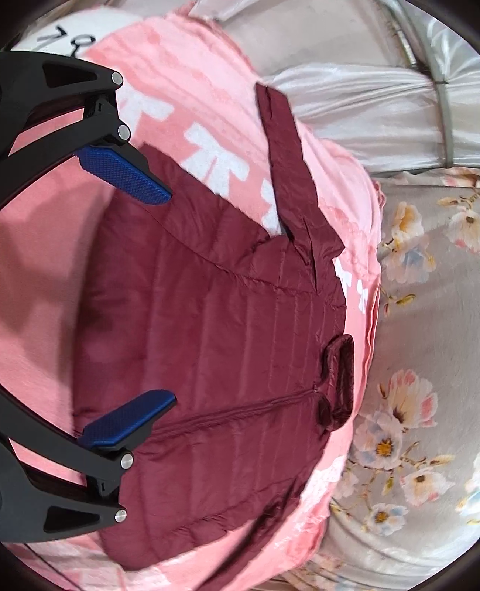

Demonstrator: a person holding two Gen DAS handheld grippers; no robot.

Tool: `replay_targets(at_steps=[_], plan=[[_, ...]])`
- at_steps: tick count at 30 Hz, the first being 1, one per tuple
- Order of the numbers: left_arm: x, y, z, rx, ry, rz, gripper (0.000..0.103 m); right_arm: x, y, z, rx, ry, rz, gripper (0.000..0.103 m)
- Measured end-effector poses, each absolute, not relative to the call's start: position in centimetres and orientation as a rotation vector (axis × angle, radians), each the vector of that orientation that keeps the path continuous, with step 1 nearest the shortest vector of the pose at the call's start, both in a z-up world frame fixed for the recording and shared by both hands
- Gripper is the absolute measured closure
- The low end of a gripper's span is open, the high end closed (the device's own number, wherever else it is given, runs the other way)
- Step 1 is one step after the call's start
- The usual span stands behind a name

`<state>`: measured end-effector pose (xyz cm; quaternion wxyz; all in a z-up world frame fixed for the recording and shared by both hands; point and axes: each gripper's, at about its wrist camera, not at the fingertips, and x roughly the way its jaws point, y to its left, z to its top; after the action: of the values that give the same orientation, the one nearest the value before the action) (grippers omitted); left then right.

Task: Fold large clothes
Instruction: 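Grasp the jacket sleeve cuff with the right gripper and lift it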

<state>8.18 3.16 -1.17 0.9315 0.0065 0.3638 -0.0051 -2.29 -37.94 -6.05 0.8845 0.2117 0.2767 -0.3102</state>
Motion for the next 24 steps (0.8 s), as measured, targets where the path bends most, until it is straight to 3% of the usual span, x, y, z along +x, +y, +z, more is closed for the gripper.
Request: replay_targets(at_steps=[8,15,18,20,22,24], plan=[[12.1,3.4,-2.2,-0.108,0.754,-0.028,0.005,-0.5,-51.1,-10.5,0.774,0.525,-0.737,0.008],[14.8,2.3,-3.0,-0.106,0.802,0.008,0.005,1.8,-55.6,-11.9,0.846,0.459,-0.780,0.008],[15.8,1.4,-3.7,-0.073,0.841,-0.004,0.005,2.9,-57.0,-11.8,0.855,0.435,-0.789,0.023],[16.4,1.1,-4.3,-0.078,0.879,-0.029,0.005,3.2,-57.9,-11.9,0.888,0.403,-0.788,0.038],[16.8,0.9,-4.7,-0.090,0.893,-0.044,0.005,3.7,-59.2,-12.3,0.950,0.368,-0.765,0.065],[17.0,0.8,-4.8,-0.081,0.883,-0.037,0.005,4.2,-59.9,-12.4,0.985,0.347,-0.748,0.084]])
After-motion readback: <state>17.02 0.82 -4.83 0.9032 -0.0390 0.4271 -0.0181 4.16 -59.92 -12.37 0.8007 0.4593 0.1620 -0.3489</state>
